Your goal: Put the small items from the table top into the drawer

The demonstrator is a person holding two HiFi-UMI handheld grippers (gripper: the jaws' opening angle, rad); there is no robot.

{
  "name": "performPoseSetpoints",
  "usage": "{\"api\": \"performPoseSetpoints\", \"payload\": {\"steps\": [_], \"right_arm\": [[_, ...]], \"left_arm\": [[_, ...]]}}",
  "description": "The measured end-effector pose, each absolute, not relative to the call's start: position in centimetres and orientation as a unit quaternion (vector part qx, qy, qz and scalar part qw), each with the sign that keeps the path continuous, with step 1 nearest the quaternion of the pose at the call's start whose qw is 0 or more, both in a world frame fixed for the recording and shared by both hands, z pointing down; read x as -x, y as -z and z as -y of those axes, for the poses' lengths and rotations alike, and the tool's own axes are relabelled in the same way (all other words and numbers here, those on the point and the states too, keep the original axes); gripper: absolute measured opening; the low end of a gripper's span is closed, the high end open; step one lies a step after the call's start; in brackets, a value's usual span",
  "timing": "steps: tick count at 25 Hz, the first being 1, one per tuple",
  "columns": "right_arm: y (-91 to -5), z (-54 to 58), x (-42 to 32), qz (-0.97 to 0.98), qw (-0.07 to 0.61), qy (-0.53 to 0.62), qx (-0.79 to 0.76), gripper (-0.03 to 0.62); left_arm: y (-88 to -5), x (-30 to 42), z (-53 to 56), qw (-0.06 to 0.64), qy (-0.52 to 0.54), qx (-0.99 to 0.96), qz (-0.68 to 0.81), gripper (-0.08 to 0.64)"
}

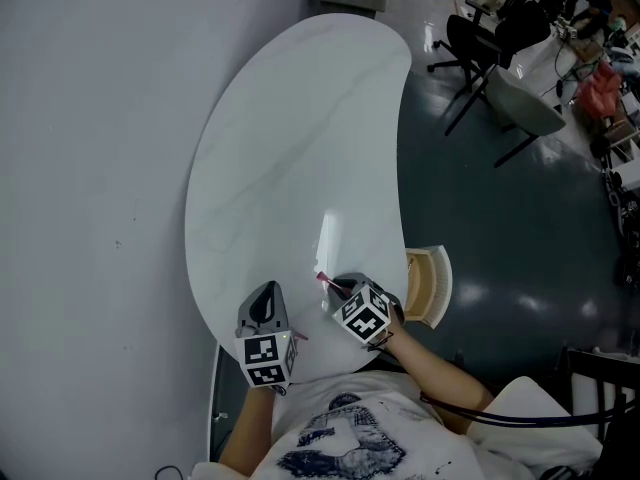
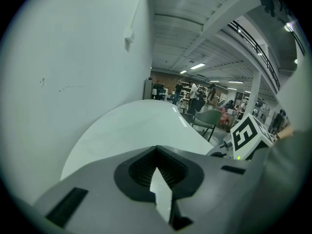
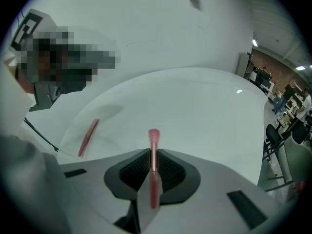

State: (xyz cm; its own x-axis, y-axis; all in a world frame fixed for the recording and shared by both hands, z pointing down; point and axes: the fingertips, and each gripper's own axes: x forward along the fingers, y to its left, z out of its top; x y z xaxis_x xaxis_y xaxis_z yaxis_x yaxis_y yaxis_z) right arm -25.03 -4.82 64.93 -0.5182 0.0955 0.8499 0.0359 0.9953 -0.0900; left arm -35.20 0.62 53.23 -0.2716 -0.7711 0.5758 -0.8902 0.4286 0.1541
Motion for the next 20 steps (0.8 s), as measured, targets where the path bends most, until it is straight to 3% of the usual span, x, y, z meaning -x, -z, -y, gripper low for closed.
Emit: {"api": "performPoseSetpoints", "payload": {"steps": [10, 20], "right_arm": [[-61.7, 4.9, 22.1, 0.887, 0.459, -0.055, 0.005, 0.06], [-56.5, 5.3, 15.6, 0.911, 0.397, -0.091, -0.057, 0.06]], "left_arm": [[-50.7, 32.7, -0.9, 0.277, -0.106, -0.53, 0.794, 0.023], [-49.1, 25.6, 0.3, 0.25, -0.117, -0.57, 0.774, 0.023]]}}
